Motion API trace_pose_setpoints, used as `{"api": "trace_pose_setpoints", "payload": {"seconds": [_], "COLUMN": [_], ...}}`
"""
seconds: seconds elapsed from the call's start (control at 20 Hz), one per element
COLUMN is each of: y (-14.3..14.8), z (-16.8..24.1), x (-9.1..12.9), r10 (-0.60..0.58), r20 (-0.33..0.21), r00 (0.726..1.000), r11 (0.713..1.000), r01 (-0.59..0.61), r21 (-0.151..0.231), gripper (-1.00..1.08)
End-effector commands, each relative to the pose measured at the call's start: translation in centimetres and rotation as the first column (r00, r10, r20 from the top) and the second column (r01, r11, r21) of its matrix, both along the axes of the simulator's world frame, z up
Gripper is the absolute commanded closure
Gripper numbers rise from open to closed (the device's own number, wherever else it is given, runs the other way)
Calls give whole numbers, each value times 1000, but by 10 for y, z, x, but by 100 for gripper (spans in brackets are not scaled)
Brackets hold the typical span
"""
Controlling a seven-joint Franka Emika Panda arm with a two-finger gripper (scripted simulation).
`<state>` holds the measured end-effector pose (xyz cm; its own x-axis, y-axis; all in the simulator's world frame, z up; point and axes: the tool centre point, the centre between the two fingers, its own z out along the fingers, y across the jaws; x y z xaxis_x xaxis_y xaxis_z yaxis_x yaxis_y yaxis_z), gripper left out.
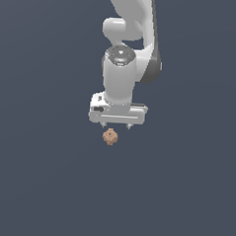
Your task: Pick up the object and move it to a goal position.
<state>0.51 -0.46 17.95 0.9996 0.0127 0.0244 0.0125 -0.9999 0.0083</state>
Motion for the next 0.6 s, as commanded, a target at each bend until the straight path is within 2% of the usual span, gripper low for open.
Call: {"api": "trace_pose_setpoints", "payload": {"seconds": [0.0,0.55], "y": [0,-21], "z": [0,0], "x": [0,-7], "r10": [0,4], "r20": [0,-18], "r00": [1000,1000], "r11": [1000,1000], "r01": [0,-4], "r21": [0,-8], "gripper": [-92,-92]}}
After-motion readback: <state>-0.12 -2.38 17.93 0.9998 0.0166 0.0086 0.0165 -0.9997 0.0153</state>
